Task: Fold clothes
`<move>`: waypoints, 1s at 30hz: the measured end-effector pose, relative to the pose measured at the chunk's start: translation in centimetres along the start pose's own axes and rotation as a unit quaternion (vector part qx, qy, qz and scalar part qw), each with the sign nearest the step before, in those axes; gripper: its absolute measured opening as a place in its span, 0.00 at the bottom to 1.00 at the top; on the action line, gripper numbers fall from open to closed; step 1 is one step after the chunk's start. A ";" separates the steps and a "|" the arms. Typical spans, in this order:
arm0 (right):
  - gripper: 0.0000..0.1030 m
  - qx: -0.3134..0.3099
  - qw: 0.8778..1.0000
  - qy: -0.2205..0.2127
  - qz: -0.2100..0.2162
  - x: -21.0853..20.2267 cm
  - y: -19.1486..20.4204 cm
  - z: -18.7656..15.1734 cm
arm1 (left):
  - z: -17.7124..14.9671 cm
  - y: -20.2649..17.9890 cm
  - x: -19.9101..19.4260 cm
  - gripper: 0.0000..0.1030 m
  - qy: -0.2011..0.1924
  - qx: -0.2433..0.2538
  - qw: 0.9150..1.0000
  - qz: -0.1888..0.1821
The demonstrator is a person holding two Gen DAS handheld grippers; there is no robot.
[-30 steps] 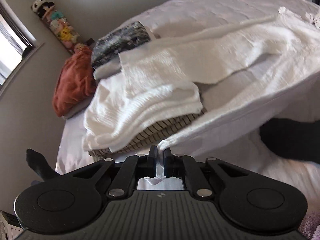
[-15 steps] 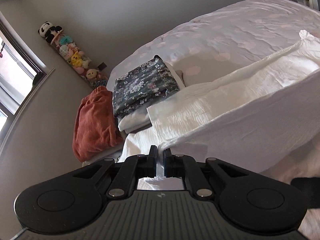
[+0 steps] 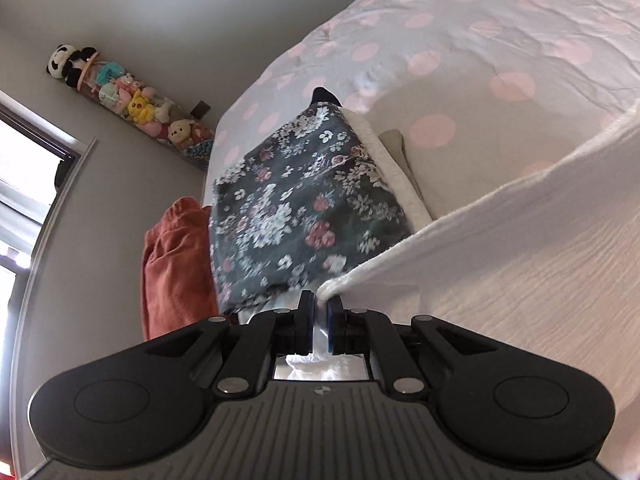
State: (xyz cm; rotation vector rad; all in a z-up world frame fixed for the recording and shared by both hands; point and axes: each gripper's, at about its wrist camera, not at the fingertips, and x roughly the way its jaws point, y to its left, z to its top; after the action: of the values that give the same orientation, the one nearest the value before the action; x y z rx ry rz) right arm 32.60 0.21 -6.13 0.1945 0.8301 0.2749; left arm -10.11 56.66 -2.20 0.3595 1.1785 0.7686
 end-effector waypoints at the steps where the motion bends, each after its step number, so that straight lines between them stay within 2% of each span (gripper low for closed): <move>1: 0.02 -0.002 1.000 0.004 -0.004 1.0 0.4 0.1 | 0.4 -0.3 0.9 0.04 0.001 -0.001 1.000 0.000; 5: 0.02 -0.012 1.000 0.020 -0.018 4.6 1.7 0.3 | 1.2 -1.2 3.8 0.05 0.008 -0.018 1.000 -0.005; 7: 0.02 -0.018 0.999 0.026 -0.022 5.4 2.0 0.0 | 1.2 -1.5 4.7 0.09 0.012 -0.025 1.000 -0.006; 9: 0.08 -0.023 0.999 0.033 -0.024 5.9 2.1 -0.4 | 1.0 -1.6 5.1 0.12 0.012 -0.029 1.000 -0.003; 12: 0.11 -0.032 0.999 0.030 -0.023 5.5 2.3 -0.7 | 0.5 -1.3 4.7 0.26 -0.003 -0.042 0.999 0.000; 13: 0.16 -0.035 0.999 0.027 -0.020 5.2 2.3 -0.8 | 0.3 -1.1 4.2 0.35 -0.013 -0.051 0.999 -0.001; 14: 0.27 -0.039 0.999 0.023 -0.014 4.5 2.4 -1.0 | 0.1 -0.7 3.6 0.42 -0.026 -0.062 0.998 -0.003; 15: 0.31 -0.042 0.999 0.018 -0.009 3.9 2.4 -1.1 | -0.1 -0.4 2.9 0.51 -0.040 -0.073 0.996 -0.006; 21: 0.31 -0.055 0.998 0.013 0.041 -0.9 2.6 -4.1 | -2.6 1.0 -1.8 0.51 -0.067 -0.097 0.993 -0.024; 26: 0.31 -0.039 0.995 0.030 0.083 -4.9 2.3 -9.5 | -6.7 2.4 -4.4 0.54 -0.069 -0.127 0.989 -0.028; 30: 0.31 -0.027 0.994 0.035 0.101 -7.3 1.9 -14.8 | -10.7 2.3 -5.3 0.53 -0.073 -0.145 0.986 -0.041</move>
State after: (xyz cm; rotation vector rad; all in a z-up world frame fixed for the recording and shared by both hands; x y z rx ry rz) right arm 16.48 0.64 -10.30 0.2190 0.8734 0.4957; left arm -21.72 53.10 -1.06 0.1229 0.9218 0.8149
